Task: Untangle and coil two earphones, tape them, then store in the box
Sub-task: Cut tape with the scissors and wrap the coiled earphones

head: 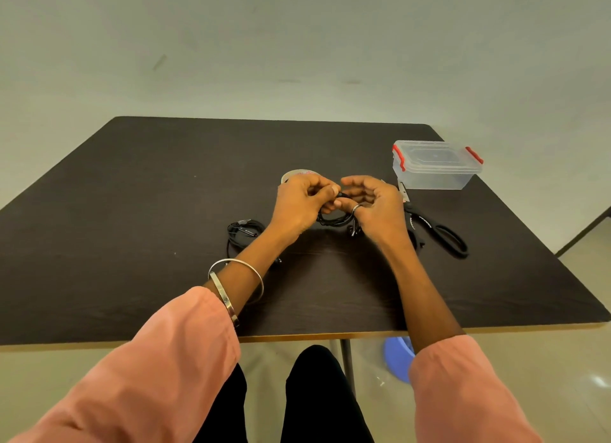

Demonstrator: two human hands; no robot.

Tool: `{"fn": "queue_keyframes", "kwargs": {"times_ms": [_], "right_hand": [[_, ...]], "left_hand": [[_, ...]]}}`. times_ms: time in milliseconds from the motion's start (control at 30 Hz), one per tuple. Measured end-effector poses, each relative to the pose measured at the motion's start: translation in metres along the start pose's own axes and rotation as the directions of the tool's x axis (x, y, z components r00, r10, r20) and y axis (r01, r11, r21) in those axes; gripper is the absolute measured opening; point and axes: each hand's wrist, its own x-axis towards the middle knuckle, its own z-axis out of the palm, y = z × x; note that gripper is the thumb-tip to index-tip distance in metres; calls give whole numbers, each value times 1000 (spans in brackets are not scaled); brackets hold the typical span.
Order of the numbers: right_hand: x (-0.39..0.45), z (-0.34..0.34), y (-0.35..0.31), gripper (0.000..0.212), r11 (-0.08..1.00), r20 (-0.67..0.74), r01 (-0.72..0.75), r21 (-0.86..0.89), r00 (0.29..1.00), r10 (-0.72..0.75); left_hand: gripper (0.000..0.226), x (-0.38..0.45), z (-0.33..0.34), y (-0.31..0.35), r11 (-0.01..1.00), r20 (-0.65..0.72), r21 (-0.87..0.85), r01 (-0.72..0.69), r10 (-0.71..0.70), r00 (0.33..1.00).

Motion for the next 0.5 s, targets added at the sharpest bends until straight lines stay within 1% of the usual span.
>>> {"fn": "queue_keyframes", "kwargs": {"times_ms": [67,200,367,500], "right_hand": [[-1,1,1,38,998,-22,27,-56,999,-29],[-2,2,3,39,984,-44,83,-159,995,-91],[-4,5,2,44,947,22,156,-279,987,-156],[-3,6,4,52,859,103,270,-434,963,-251]], "left_hand": [[14,-2,2,1,999,-20,47,-19,20,1000],[12,-3,4,2,997,-30,70,9,-7,1000],[11,-4,6,0,987,-45,159,7,0,999],[13,-2,9,-4,958,-14,286,5,-1,1000]]}}
